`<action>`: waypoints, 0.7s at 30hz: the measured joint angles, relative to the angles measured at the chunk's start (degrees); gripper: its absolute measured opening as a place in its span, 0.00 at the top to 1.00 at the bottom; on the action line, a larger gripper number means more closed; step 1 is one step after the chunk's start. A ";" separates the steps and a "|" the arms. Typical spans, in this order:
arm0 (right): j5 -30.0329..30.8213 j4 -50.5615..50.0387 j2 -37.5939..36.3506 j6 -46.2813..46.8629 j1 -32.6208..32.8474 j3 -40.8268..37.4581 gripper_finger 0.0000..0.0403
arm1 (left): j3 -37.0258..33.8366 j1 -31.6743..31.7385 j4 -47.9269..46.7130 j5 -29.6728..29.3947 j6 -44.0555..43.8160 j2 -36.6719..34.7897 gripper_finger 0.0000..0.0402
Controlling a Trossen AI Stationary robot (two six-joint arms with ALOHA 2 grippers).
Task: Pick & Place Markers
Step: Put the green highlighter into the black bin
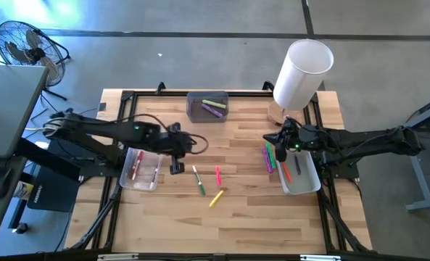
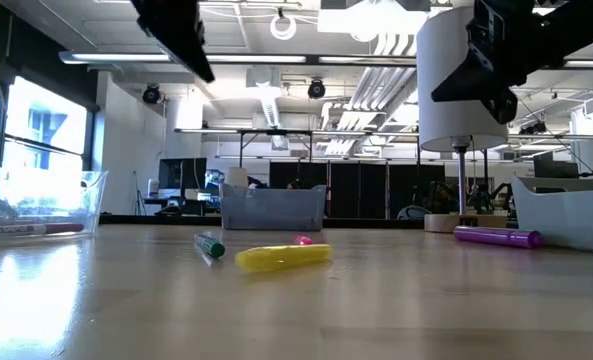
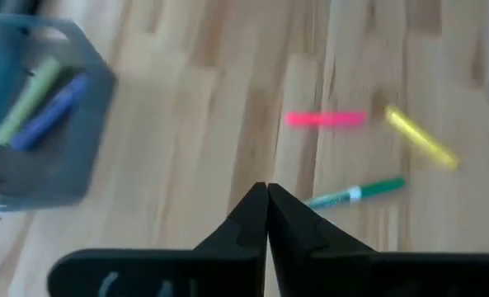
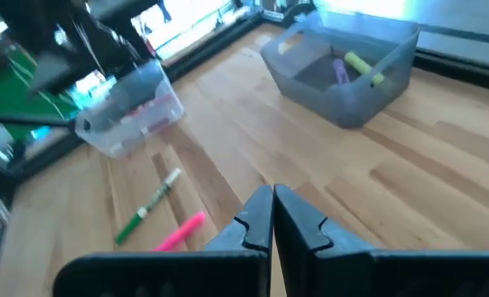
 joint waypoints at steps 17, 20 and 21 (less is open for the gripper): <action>1.71 -8.47 25.93 -3.55 -1.19 20.51 1.00 | -19.07 3.77 15.11 10.86 -3.00 -4.98 1.00; 1.75 -22.06 33.92 -3.53 -2.45 30.78 1.00 | -22.21 3.91 18.94 11.27 -5.44 -7.42 1.00; 1.76 -25.77 36.47 -3.28 -2.95 34.33 1.00 | -23.04 3.86 17.14 11.14 -5.95 -8.37 1.00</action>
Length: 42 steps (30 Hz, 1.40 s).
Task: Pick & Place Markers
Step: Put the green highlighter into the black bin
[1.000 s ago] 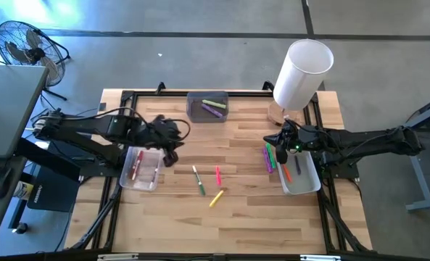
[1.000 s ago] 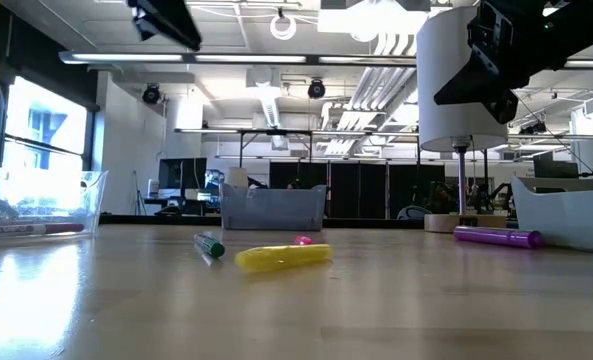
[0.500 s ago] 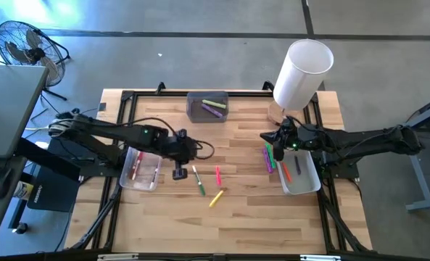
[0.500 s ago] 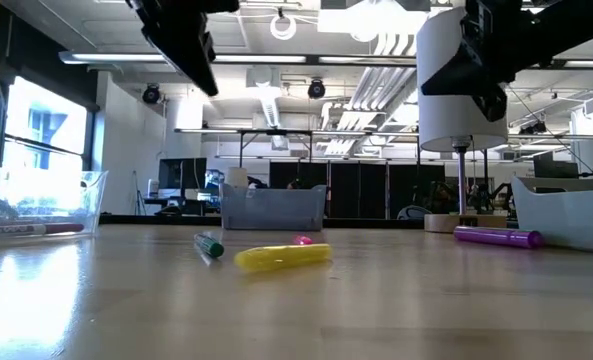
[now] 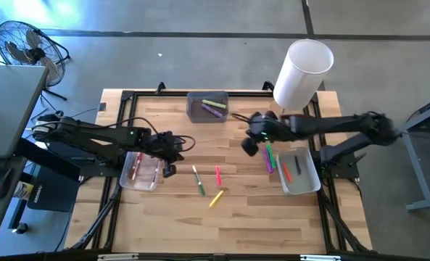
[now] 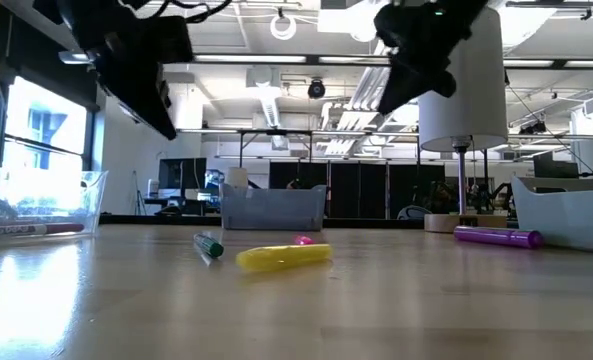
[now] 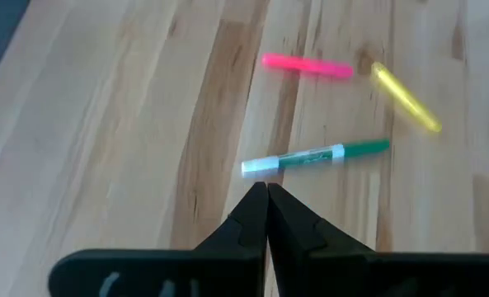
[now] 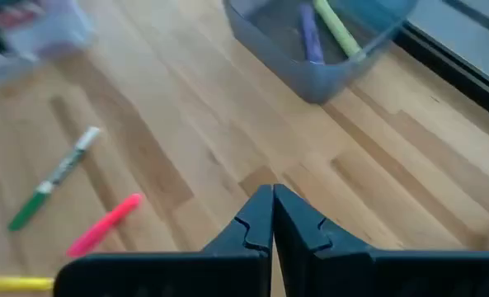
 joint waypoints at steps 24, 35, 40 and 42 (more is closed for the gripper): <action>-12.12 -33.43 24.10 13.70 -13.03 7.14 0.64 | -0.05 -0.10 0.97 2.13 0.38 0.22 1.00; -15.27 -25.74 24.10 15.64 -13.20 -1.35 0.67 | -0.05 -0.10 -0.04 3.22 1.57 0.22 1.00; -17.24 -20.67 24.10 17.68 -13.20 -3.94 0.67 | -0.05 -0.10 -0.32 3.22 1.57 0.22 1.00; -17.68 -19.30 24.07 17.88 -13.18 -4.66 0.67 | -0.05 -0.10 -0.31 3.22 1.57 0.22 1.00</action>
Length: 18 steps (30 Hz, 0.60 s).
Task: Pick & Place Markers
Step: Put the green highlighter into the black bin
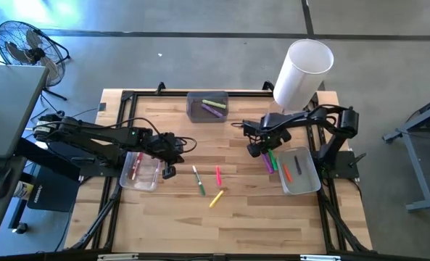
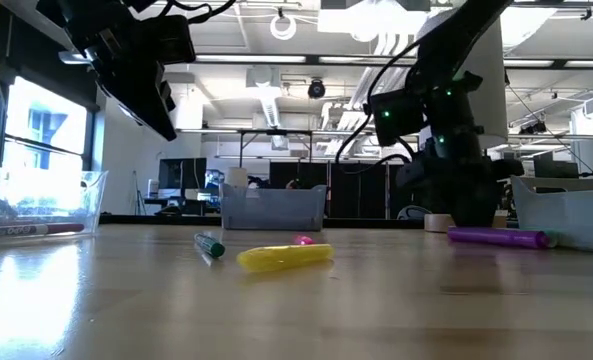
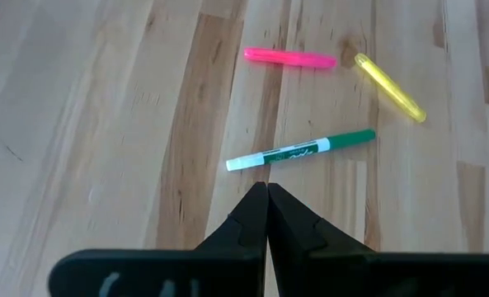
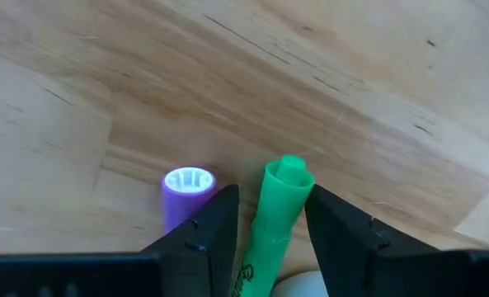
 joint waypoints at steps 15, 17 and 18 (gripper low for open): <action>-2.32 1.57 -0.22 3.32 0.41 1.55 0.88 | 0.00 0.00 0.03 4.15 -0.02 0.00 1.00; -2.91 0.64 -0.44 4.03 1.09 2.99 0.88 | 0.00 0.00 0.03 5.07 -0.02 0.00 1.00; -2.98 0.03 -0.63 4.58 1.50 3.88 0.88 | 0.00 0.00 0.03 5.26 -0.02 0.00 1.00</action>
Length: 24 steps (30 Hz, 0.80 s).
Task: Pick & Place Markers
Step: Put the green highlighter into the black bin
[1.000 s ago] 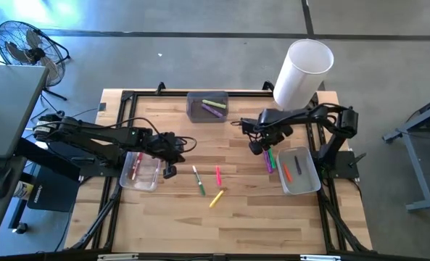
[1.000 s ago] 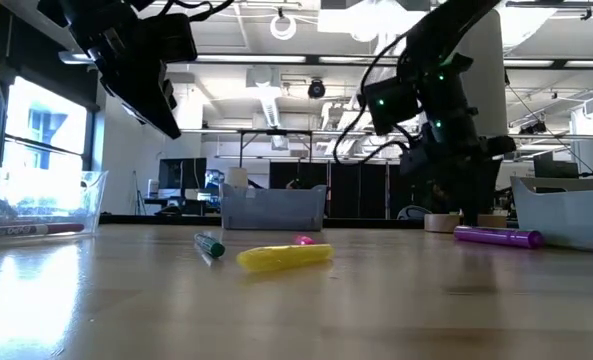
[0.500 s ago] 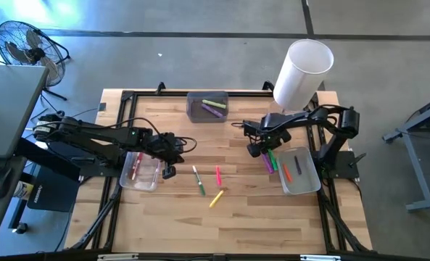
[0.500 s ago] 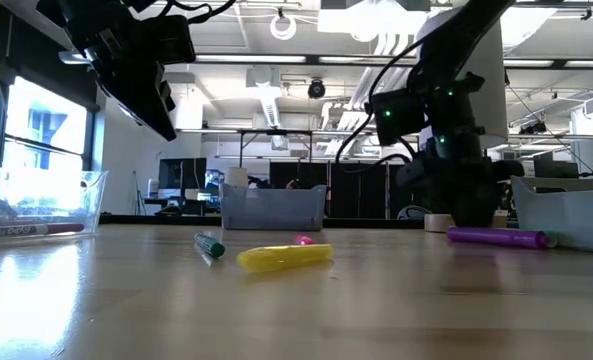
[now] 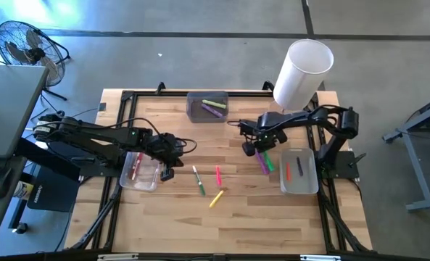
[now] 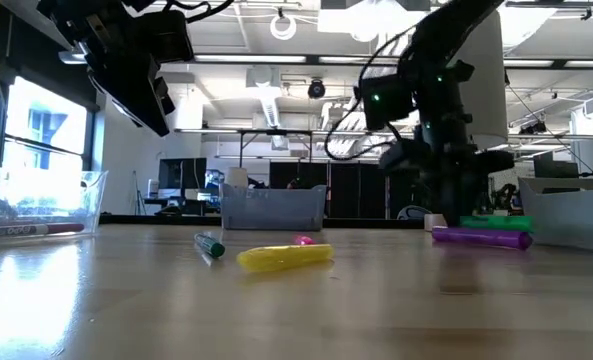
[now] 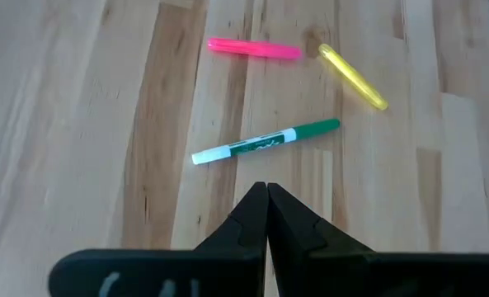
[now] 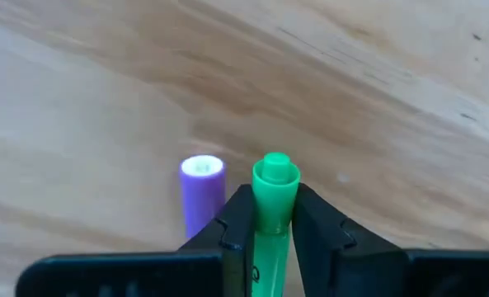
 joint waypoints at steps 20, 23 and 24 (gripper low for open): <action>25.42 -2.67 -4.89 4.03 14.89 22.45 0.88 | 0.00 0.00 -3.09 1.51 -0.93 0.02 1.00; 26.71 16.59 -9.00 -0.74 13.90 15.00 0.88 | 0.00 0.00 -5.68 1.60 -1.56 0.02 1.00; 26.58 25.67 -10.26 -2.50 13.32 11.91 0.88 | 0.00 0.00 -6.26 1.60 -1.60 0.02 1.00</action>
